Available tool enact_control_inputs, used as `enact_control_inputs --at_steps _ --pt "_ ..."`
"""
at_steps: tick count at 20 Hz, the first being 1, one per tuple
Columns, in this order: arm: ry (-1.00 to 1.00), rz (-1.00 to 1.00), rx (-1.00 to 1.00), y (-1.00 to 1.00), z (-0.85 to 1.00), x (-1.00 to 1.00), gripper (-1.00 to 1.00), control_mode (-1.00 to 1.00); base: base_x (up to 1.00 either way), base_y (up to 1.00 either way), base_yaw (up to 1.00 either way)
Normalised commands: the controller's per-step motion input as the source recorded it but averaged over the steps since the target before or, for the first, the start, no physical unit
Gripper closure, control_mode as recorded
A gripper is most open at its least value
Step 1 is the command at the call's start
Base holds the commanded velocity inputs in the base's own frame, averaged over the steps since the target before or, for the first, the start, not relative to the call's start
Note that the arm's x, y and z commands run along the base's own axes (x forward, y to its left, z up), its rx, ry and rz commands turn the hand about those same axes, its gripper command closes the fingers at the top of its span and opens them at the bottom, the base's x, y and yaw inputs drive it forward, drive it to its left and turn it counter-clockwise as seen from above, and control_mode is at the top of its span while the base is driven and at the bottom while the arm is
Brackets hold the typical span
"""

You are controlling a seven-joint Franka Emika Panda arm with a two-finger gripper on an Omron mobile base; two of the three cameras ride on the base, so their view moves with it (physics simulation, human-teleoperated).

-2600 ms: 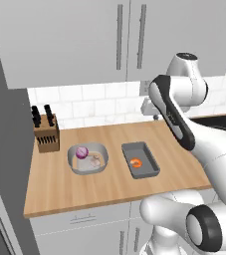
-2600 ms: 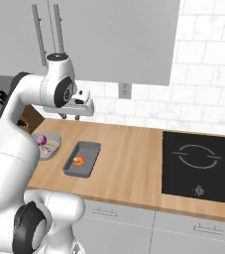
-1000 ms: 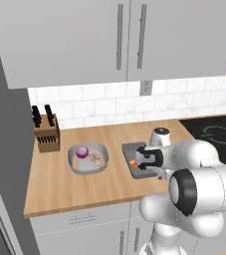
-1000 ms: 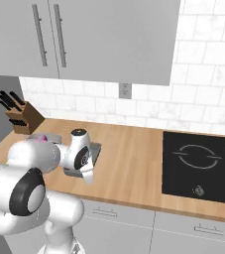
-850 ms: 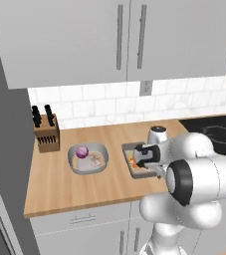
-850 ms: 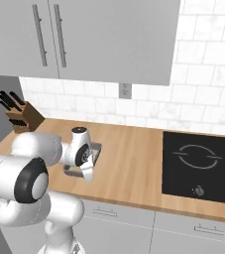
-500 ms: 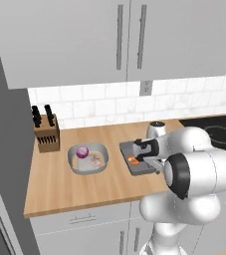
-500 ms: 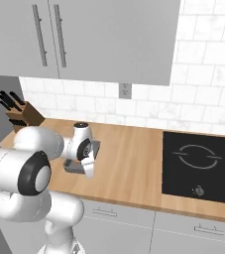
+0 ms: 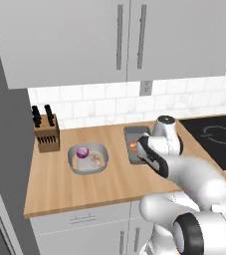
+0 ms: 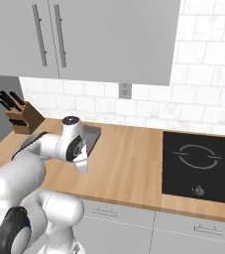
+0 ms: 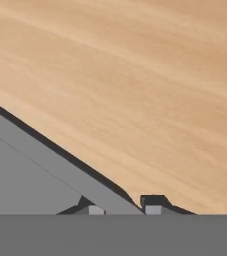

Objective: Take the meat container that has the shrimp and place it on the second highest rack of the freezer. Then take the vegetable container that has the onion and garlic and place it on the highest rack of the freezer.

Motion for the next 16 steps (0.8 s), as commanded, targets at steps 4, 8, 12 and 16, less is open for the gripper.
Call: enact_control_inputs --at_steps 4,8,12,16 --pt "-0.39 -0.01 0.0 0.22 1.0 -1.0 1.0 -1.0 0.0 0.0 0.0" --pt "-0.13 0.0 0.04 0.05 0.84 -1.0 1.0 -1.0 0.0 0.0 0.0" --pt "-0.14 0.13 -0.01 0.27 0.02 -1.0 1.0 -1.0 0.0 0.0 0.0" --pt "0.0 0.06 0.0 0.11 0.0 -0.25 1.0 1.0 -0.75 0.51 0.34"
